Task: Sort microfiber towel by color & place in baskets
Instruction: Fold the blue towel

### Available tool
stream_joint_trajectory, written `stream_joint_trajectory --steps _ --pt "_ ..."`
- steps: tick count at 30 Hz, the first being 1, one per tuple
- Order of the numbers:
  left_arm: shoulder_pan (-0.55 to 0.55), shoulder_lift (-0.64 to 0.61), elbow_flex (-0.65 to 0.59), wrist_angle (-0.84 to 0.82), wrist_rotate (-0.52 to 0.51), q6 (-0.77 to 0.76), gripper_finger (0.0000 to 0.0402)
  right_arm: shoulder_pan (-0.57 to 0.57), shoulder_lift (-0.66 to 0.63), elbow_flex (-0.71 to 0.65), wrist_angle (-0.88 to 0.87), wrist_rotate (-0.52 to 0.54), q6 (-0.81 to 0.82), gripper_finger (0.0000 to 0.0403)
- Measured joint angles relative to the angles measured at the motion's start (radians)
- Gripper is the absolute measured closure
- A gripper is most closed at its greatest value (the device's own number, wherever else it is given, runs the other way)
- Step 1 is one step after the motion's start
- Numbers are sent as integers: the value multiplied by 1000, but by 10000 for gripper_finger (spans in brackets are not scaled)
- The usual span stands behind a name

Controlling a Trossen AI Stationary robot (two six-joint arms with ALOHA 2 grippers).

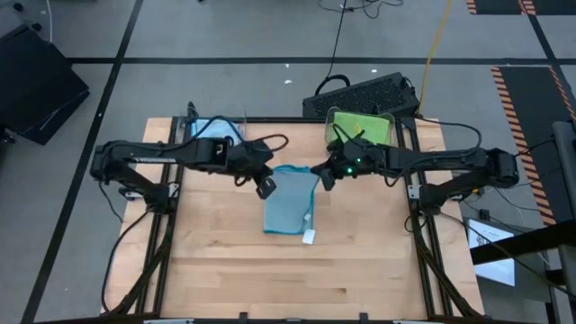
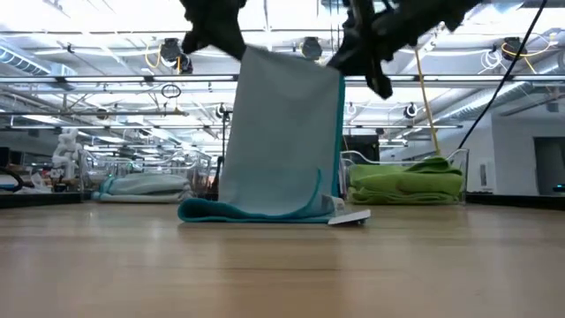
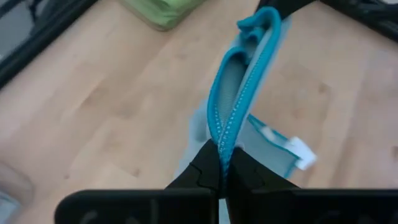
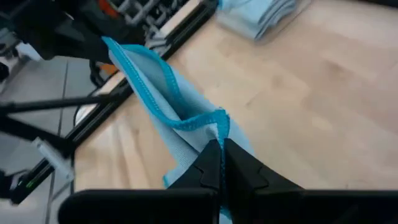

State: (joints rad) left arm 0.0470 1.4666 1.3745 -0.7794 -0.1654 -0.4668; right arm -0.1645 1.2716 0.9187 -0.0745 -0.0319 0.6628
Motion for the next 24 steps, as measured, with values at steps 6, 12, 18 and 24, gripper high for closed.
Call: stream_joint_trajectory --steps 6,12,18,24 --pt "88 0 -81 121 35 73 395 -106 0 -111 167 -30 -16 403" --pt "136 0 -174 273 74 42 394 -164 32 -144 213 -78 -65 403" --pt "158 0 -236 278 37 74 394 -171 141 -144 312 -131 -112 403" --pt "217 -1 -297 311 29 120 394 -183 207 -145 396 -156 -75 403"
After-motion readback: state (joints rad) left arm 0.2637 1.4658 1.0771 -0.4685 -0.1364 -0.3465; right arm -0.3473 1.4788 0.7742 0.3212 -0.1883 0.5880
